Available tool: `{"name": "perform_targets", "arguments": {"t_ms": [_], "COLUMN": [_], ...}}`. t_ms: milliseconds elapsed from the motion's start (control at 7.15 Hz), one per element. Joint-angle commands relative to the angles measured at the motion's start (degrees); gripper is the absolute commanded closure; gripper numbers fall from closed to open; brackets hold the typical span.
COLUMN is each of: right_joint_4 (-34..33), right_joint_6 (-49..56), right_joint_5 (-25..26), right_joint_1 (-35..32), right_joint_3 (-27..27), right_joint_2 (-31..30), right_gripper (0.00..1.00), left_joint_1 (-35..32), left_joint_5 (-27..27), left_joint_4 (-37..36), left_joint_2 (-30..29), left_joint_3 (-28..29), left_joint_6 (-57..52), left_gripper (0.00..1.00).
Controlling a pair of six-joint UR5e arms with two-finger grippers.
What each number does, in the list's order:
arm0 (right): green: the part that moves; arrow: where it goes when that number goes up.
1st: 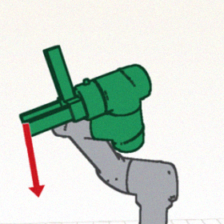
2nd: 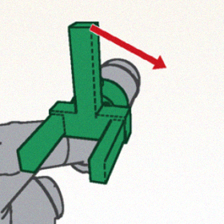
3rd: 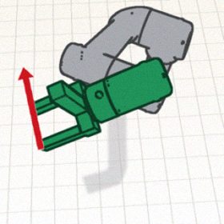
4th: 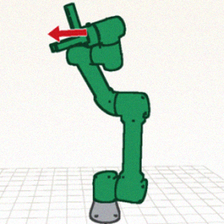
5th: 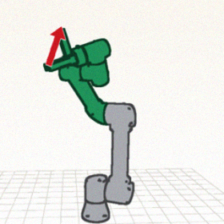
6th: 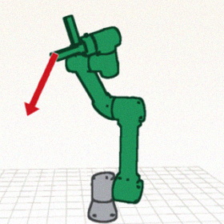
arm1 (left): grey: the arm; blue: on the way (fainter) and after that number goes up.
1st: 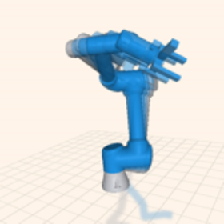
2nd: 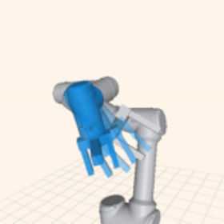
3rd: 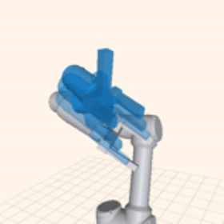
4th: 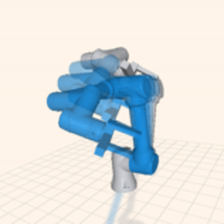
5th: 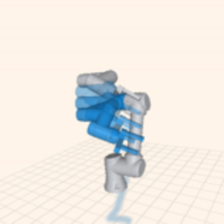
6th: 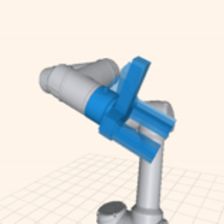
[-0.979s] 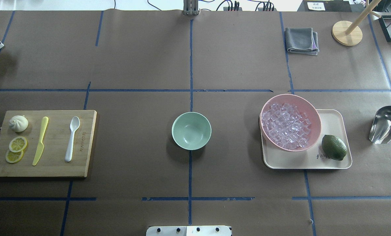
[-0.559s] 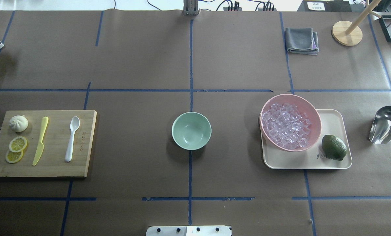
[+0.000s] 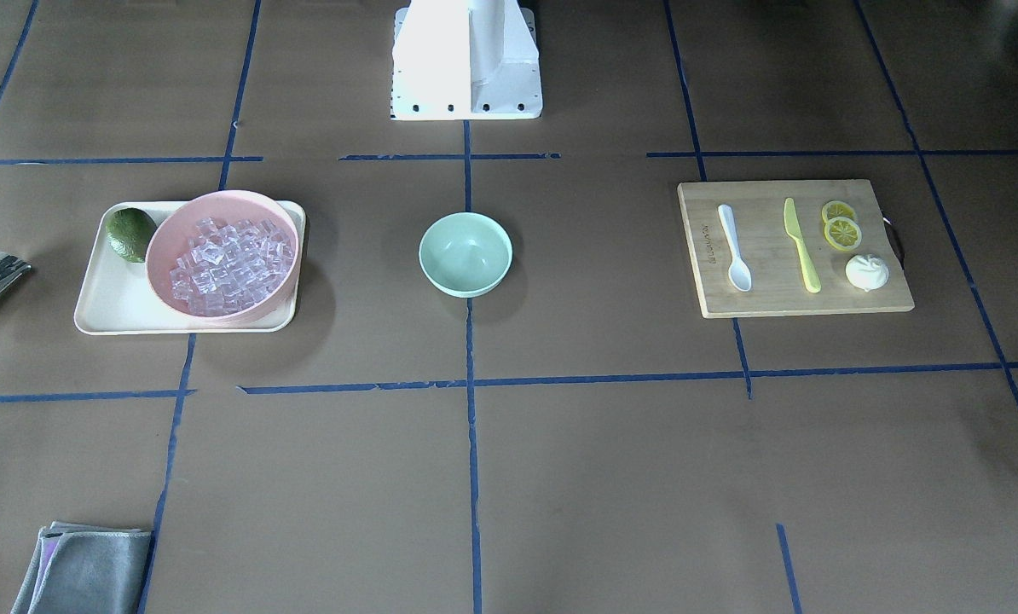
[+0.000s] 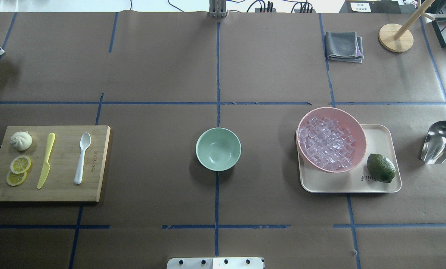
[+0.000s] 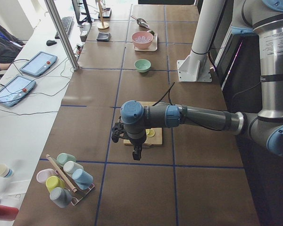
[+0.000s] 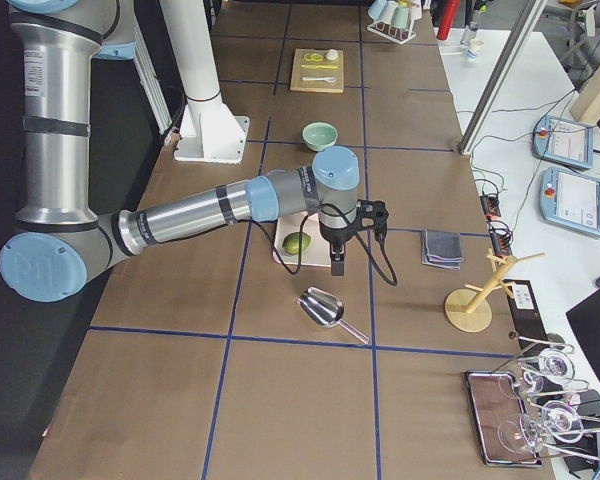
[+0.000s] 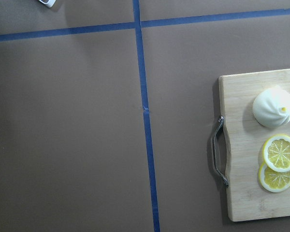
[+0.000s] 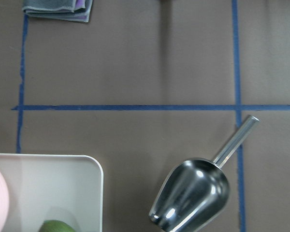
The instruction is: Put spoon and ice into bowl
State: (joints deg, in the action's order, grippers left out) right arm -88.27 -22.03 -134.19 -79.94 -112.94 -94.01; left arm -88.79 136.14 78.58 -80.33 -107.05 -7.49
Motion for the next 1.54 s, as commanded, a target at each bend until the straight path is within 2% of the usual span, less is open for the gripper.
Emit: {"name": "perform_targets", "arguments": {"t_ms": [0,140,280,420,559,839,979,1119,1399], "right_joint_4": [9.94,9.79,9.26,7.69,6.54,6.44,6.44,6.44,6.62], "right_joint_6": [-18.93,-23.28,-23.59,-23.24,-21.32,-6.09,0.51,4.49,4.97], "right_joint_5": [4.44,8.29,9.98,9.91,9.39,7.72,5.19,3.77,3.93], "right_joint_1": [10.11,14.16,16.55,16.84,17.10,14.05,10.28,7.55,7.17], "right_joint_3": [-1.84,-3.50,-3.61,-3.61,-3.61,-2.99,-2.99,-2.99,-2.29], "right_joint_2": [1.45,3.29,4.35,5.49,5.68,1.93,-0.80,-2.82,-3.20], "right_gripper": [0.00,0.00,0.00,0.00,0.00,0.00,0.00,0.00,0.00], "left_joint_1": [0.02,0.11,0.80,0.90,1.16,1.77,6.65,12.88,20.90], "left_joint_5": [0.18,0.18,-0.17,0.18,0.35,3.33,3.52,2.82,-0.67], "left_joint_4": [-0.01,-0.10,0.08,0.43,2.26,3.50,5.94,6.75,16.98], "left_joint_2": [0.00,0.00,-1.13,-4.71,-11.53,-11.34,-10.73,-10.72,-9.50], "left_joint_3": [-0.18,-1.31,-1.06,-0.62,1.38,0.88,-1.04,-2.02,-2.11], "left_joint_6": [0.10,0.02,0.36,0.45,0.80,5.52,9.56,19.52,36.58], "left_gripper": [0.00,0.00,0.00,0.00,0.00,0.00,0.00,0.00,0.00]}}
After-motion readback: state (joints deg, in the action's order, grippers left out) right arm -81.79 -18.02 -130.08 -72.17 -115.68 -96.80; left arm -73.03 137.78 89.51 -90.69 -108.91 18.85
